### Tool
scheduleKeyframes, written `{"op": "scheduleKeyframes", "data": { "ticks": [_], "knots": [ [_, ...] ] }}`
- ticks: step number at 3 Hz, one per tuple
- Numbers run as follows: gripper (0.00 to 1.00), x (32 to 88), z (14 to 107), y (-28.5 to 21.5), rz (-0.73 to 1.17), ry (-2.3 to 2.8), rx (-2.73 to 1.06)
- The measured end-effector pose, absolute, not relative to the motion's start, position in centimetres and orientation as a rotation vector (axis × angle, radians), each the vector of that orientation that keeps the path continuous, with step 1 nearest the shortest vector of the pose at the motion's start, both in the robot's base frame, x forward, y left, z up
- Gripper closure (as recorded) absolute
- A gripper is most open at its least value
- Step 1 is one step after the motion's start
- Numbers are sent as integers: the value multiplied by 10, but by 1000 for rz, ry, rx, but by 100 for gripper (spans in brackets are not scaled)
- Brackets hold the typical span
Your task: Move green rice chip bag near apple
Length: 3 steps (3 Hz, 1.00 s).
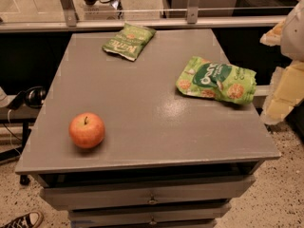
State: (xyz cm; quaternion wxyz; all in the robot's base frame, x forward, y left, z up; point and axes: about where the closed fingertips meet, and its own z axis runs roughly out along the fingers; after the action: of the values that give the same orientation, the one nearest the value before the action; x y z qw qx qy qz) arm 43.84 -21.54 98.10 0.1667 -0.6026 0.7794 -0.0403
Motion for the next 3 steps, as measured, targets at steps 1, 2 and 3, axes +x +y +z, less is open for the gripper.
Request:
{"op": "scheduleKeyframes", "data": {
  "ticks": [1,2,3],
  "knots": [
    [0,439,981,-215,-115,2218,-1715],
    [0,447,977,-216,-125,2181,-1704],
    [0,471,960,-219,-140,2106,-1702]
  ]
}}
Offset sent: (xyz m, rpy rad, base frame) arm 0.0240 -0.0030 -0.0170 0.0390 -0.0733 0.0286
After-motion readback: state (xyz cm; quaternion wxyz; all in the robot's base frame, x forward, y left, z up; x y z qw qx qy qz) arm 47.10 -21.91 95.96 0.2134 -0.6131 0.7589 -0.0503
